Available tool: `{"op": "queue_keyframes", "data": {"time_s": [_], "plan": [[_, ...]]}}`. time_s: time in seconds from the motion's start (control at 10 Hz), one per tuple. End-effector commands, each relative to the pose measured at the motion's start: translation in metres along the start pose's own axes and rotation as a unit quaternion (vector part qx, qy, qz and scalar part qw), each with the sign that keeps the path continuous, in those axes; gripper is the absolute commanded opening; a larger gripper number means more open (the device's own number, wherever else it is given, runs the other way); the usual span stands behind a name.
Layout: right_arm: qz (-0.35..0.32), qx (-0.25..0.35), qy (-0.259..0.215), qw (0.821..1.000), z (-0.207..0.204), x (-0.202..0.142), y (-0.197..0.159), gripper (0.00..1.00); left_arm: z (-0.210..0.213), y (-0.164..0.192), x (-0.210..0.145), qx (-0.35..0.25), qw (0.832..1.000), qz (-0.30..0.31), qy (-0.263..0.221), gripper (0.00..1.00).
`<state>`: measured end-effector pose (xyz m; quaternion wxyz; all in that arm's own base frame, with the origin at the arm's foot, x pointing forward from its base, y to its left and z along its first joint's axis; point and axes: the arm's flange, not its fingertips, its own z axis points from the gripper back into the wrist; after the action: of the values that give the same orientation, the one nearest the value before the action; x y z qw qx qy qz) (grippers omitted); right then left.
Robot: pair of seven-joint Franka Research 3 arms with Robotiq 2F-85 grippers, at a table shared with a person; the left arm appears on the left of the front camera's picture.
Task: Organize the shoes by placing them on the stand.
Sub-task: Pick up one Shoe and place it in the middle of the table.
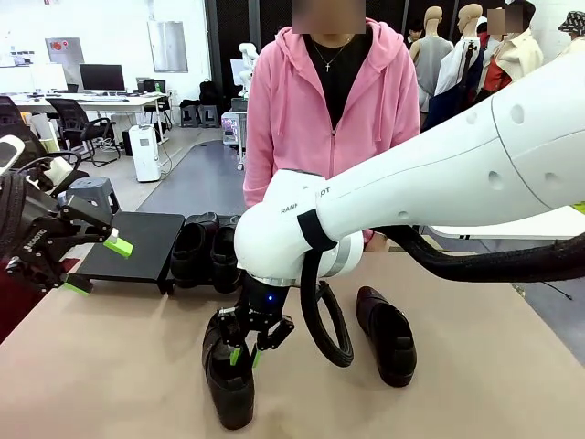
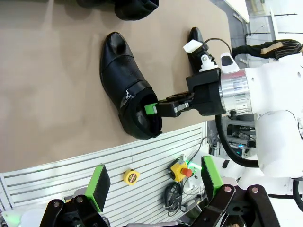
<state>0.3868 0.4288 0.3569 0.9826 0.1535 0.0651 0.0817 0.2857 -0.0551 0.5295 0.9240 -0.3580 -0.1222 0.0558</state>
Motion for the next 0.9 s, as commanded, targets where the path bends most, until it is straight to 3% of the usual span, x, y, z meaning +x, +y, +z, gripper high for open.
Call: {"op": "queue_keyframes", "data": {"time_s": [0.0, 0.1, 0.3, 0.5, 0.8], "plan": [[-0.011, -0.008, -0.026, 1.000, 0.006, -0.006, -0.001, 1.00, 0.001, 0.000, -0.001, -0.012, 1.000, 0.000, 0.002, 1.00], [0.011, -0.001, -0.007, 1.000, 0.015, -0.011, -0.010, 1.00, 0.001, 0.000, -0.001, -0.012, 1.000, 0.000, 0.002, 1.00], [0.060, -0.005, 0.010, 0.998, 0.079, -0.040, -0.060, 1.00, 0.001, 0.000, -0.001, -0.012, 1.000, 0.000, 0.002, 1.00], [0.065, -0.012, 0.034, 0.997, 0.155, -0.076, -0.134, 1.00, 0.001, 0.000, -0.001, -0.012, 1.000, 0.000, 0.002, 1.00], [0.101, 0.101, 0.079, 0.987, 0.245, -0.126, -0.273, 1.00, 0.001, 0.000, -0.001, -0.012, 1.000, 0.000, 0.002, 1.00]]}}
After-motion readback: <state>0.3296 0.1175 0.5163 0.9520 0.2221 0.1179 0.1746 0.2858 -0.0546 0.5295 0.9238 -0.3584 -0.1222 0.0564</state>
